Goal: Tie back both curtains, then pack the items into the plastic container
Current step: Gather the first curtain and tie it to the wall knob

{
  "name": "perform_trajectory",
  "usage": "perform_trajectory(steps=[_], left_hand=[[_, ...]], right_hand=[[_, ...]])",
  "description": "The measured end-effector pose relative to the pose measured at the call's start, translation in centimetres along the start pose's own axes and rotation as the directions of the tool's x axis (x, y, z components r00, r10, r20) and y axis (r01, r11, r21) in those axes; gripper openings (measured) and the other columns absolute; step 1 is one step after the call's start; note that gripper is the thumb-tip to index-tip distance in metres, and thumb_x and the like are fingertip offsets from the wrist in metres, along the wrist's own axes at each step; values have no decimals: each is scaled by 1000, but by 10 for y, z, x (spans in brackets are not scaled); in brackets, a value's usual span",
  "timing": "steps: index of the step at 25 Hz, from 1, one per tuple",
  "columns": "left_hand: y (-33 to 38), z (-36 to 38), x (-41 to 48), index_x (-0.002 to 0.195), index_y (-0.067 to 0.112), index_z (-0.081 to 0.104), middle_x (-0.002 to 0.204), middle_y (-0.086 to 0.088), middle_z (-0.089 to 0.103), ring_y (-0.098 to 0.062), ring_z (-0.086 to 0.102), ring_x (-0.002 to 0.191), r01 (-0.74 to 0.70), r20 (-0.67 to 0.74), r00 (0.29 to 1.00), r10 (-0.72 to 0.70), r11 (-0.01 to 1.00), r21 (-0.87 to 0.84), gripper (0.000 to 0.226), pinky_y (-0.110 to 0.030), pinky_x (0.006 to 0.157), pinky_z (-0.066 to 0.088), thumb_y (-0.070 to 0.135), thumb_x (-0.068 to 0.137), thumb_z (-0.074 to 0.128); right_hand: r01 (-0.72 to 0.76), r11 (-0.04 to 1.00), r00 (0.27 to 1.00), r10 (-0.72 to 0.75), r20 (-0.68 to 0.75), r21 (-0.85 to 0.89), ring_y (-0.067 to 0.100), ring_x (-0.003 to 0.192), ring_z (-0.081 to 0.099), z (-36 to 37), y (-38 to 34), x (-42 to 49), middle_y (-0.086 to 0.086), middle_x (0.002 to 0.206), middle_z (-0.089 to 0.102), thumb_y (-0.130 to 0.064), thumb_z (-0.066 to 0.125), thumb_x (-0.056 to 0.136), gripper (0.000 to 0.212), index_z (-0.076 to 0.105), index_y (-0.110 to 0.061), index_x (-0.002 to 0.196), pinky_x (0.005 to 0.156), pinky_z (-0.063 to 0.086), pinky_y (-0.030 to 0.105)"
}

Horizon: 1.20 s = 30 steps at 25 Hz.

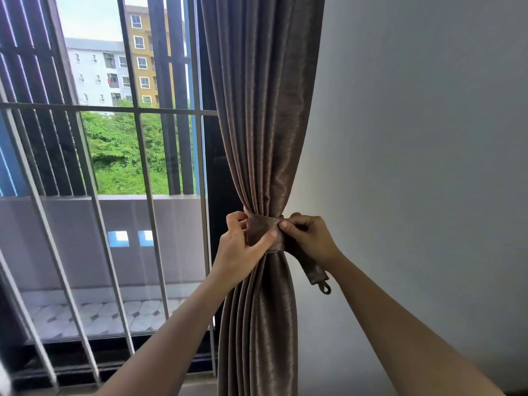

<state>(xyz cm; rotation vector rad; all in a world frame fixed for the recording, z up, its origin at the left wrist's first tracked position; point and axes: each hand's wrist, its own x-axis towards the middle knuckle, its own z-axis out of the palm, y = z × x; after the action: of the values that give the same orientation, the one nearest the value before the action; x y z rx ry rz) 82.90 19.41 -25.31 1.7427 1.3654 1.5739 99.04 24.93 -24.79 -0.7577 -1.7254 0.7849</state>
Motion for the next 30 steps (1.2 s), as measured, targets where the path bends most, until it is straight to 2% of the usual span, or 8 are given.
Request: perform_trajectory(steps=[8, 11, 13, 16, 18, 21, 26, 30], left_hand=[[-1, -1, 14, 113, 13, 55, 95, 10, 61, 4, 56, 79, 40, -27, 999, -38, 995, 86, 49, 4, 59, 41, 44, 77, 70], [1, 3, 16, 102, 18, 57, 83, 17, 57, 9, 52, 72, 33, -112, 993, -19, 992, 124, 45, 5, 58, 37, 47, 73, 73], [1, 7, 18, 100, 15, 61, 77, 19, 56, 8, 52, 68, 31, -190, 982, -2, 989, 147, 42, 3, 58, 38, 48, 75, 72], [-1, 13, 21, 101, 12, 63, 72, 21, 54, 7, 52, 65, 26, -246, 969, 13, 987, 157, 41, -1, 55, 40, 46, 78, 69], [-2, 14, 21, 97, 12, 64, 69, 22, 54, 6, 52, 63, 23, -266, 964, 22, 986, 165, 38, -1, 55, 40, 45, 79, 69], [-6, 12, 24, 94, 11, 64, 70, 20, 56, 2, 55, 65, 27, -264, 964, 15, 987, 157, 38, -3, 56, 41, 45, 78, 70], [-13, 12, 30, 98, 7, 65, 73, 13, 59, 3, 56, 68, -4, -266, 963, 45, 988, 155, 40, -1, 57, 44, 41, 79, 70], [-16, 10, 32, 100, 6, 65, 79, 8, 62, 7, 52, 66, -37, -279, 957, 84, 984, 172, 39, 4, 58, 39, 38, 79, 71]], right_hand=[[-234, 939, 956, 176, 234, 252, 10, 89, 67, -1, 10, -1, -5, 90, 73, 3, 54, 90, 24, 67, -5, 107, 80, 51, 19], [-164, 959, 986, 149, 78, 231, 3, 76, 66, 12, 9, -1, 0, 85, 68, -3, 65, 84, 12, 63, -11, 93, 72, 50, 20], [-151, 988, 976, 148, -160, -9, 4, 74, 61, 19, 18, 2, 0, 87, 63, -25, 76, 77, 22, 58, -19, 89, 73, 47, 28], [-482, 836, 767, 258, -588, -262, 14, 92, 55, 34, 34, -10, -5, 100, 56, -63, 69, 68, 56, 50, -20, 99, 83, 41, 36], [-624, 778, 597, 538, -595, 77, 21, 103, 53, 42, 47, -19, 4, 117, 51, -66, 60, 75, 68, 43, -15, 116, 90, 42, 39], [-542, 487, 542, 826, -158, 685, 18, 103, 55, 48, 71, -21, 8, 133, 49, -54, 49, 89, 68, 32, -10, 138, 100, 44, 36], [-197, 145, 579, 815, -4, 970, 12, 73, 60, 36, 83, -16, 6, 85, 62, -20, 54, 94, 30, 55, -1, 117, 51, 54, 18], [-287, 388, 683, 724, -96, 876, 13, 90, 61, 20, 85, -14, 4, 100, 64, -11, 57, 93, 25, 53, -18, 116, 67, 52, 31]])
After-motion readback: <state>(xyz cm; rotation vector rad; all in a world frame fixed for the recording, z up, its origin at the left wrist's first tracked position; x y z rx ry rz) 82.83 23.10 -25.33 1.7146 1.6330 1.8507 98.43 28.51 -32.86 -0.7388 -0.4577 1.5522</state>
